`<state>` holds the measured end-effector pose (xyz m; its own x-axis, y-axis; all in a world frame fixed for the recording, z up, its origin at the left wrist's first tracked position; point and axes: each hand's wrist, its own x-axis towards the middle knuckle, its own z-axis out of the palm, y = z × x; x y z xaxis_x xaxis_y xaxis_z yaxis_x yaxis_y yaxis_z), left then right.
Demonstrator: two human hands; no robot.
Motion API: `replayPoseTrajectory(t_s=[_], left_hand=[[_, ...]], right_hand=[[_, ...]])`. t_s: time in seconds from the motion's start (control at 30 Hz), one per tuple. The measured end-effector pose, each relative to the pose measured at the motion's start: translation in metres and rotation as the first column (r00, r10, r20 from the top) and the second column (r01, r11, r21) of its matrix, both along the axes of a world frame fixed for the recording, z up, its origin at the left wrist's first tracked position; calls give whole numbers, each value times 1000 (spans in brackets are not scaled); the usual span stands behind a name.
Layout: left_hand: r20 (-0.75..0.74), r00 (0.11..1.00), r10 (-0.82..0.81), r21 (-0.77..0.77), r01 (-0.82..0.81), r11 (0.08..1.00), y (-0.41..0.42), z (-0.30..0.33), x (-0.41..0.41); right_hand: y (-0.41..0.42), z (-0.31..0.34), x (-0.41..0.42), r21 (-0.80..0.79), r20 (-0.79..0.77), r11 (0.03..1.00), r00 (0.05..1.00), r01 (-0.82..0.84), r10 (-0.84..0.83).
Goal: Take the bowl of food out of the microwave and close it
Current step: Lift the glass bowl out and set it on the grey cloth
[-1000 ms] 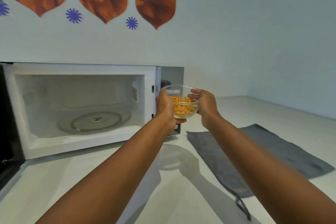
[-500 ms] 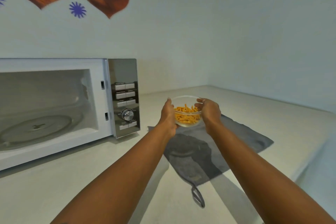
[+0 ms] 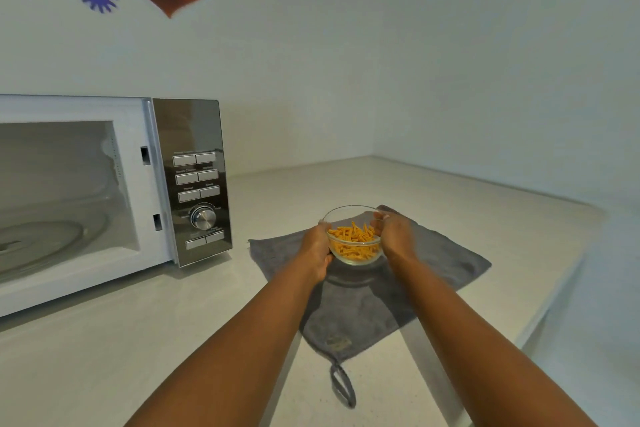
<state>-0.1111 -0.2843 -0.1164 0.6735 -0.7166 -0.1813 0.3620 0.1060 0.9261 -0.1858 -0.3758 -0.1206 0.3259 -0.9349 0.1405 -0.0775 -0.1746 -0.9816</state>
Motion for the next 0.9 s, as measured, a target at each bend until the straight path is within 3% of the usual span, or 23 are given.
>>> replayPoseTrajectory(t_s=[0.6,0.9], left_hand=[[30,999,13,103,-16,995,-18,-22,9],[123,990,68,179,-89,980,-18,-16,1]], right_hand=[[-25,-26,6,103,-14,994,1000,-23,24],[-27,-23,2,44,-64,998,997,-48,51]])
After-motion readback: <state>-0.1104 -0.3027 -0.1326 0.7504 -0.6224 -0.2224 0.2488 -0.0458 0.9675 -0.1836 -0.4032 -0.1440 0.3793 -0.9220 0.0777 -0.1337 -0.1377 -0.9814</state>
